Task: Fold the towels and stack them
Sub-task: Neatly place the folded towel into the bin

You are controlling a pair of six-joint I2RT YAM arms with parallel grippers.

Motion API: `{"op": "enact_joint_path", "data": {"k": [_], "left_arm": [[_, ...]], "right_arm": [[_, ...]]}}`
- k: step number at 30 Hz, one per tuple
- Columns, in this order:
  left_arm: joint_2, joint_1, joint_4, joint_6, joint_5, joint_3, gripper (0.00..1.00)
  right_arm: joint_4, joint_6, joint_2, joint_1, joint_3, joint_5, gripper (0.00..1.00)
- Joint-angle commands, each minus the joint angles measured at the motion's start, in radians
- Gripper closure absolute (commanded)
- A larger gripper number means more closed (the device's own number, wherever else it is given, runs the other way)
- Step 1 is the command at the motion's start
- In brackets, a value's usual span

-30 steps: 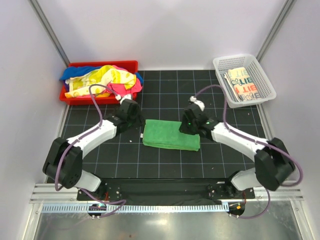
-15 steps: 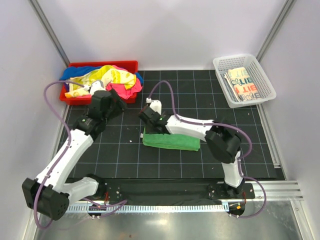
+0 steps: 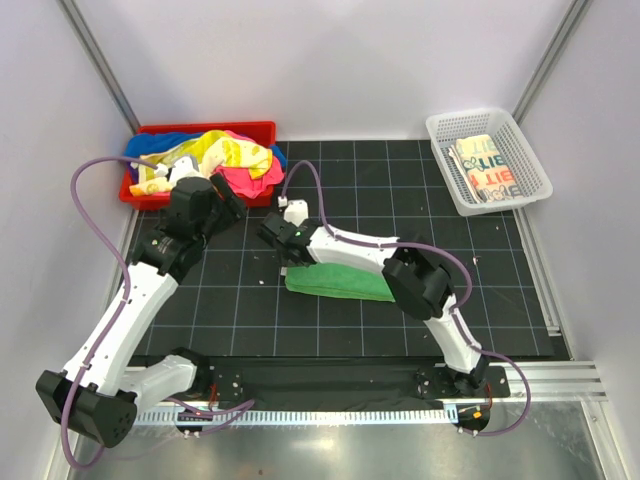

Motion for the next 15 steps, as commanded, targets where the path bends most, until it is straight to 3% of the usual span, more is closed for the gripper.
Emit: {"op": "enact_joint_path", "data": {"k": [1, 15], "left_arm": [[-0.022, 0.01, -0.009, 0.031, 0.001, 0.038, 0.37], [-0.004, 0.013, 0.008, 0.036, 0.03, 0.025, 0.37]], "right_arm": [[-0.067, 0.009, 0.041, 0.01, 0.093, 0.058, 0.48], [-0.093, 0.001, 0.122, 0.015, 0.155, 0.055, 0.45]]}}
